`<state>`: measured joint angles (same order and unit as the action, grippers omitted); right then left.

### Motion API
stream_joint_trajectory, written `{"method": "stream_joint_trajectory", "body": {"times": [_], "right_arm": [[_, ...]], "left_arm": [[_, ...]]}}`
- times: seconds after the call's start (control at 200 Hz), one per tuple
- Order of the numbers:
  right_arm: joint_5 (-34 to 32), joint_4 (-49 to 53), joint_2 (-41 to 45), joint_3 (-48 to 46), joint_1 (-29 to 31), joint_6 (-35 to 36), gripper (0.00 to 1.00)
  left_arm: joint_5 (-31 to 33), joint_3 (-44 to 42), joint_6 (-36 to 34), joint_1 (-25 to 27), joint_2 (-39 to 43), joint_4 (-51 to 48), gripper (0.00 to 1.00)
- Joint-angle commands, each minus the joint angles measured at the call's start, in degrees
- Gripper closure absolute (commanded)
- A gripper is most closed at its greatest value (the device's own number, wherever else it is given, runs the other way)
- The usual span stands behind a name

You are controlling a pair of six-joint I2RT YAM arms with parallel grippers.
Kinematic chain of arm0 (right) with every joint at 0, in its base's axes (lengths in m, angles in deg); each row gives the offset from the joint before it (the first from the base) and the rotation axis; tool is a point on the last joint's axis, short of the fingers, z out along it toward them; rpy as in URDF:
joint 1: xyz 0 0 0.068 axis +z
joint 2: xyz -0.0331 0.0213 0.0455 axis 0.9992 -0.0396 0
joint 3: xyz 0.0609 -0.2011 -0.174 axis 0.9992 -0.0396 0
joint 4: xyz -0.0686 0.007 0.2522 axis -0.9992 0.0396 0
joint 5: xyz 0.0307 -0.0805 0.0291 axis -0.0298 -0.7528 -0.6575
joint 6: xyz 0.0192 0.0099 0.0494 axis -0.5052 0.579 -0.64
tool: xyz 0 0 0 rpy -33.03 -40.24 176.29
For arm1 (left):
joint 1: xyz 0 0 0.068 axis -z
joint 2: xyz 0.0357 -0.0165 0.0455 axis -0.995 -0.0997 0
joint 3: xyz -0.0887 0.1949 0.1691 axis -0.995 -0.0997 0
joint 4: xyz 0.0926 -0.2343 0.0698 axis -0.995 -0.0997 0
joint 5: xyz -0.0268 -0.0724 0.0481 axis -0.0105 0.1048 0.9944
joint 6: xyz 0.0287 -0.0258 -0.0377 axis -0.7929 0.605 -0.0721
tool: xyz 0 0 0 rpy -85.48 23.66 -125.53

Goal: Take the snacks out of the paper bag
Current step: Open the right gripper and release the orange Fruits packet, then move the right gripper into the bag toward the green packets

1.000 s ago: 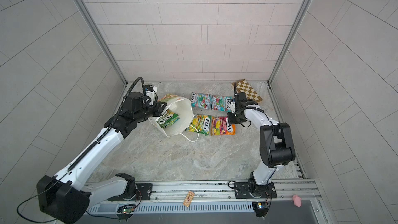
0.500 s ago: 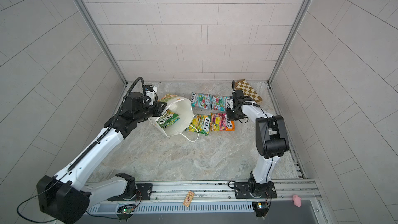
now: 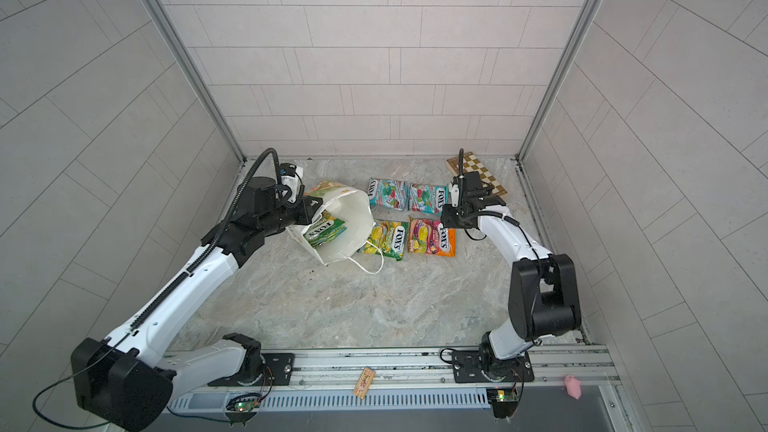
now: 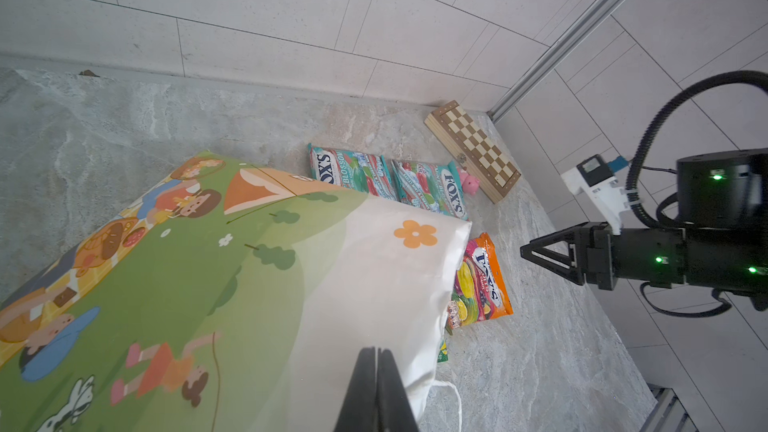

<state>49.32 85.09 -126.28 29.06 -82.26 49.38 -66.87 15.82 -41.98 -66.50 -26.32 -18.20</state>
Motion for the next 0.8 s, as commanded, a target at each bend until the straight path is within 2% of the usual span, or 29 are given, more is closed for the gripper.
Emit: {"method": "stream_joint_trajectory", "body": {"times": [0.0, 0.135, 0.415, 0.595, 0.796], "right_arm": [[9.4, -4.0, 4.0, -3.4, 0.8, -4.9, 0.57], [13.6, -5.3, 6.7, -4.8, 5.5, -8.1, 0.59], [14.4, -11.1, 7.3, -3.6, 21.9, -12.9, 0.59], [14.5, -15.1, 3.1, -0.3, 29.2, -15.8, 0.59], [14.3, -16.2, -4.6, 4.7, 34.4, -18.0, 0.59]], "left_arm": [[-1.2, 1.3, -0.3, -0.1, 1.3, 1.1, 1.0], [-2.9, 0.5, 0.5, 0.0, 2.3, 3.3, 1.0], [-4.6, -0.3, 1.4, -0.1, 3.2, 5.5, 1.0], [-4.8, -0.6, 1.9, -0.1, 3.5, 6.0, 1.0], [-4.5, -1.2, 2.4, 0.0, 4.2, 7.1, 1.0]]}}
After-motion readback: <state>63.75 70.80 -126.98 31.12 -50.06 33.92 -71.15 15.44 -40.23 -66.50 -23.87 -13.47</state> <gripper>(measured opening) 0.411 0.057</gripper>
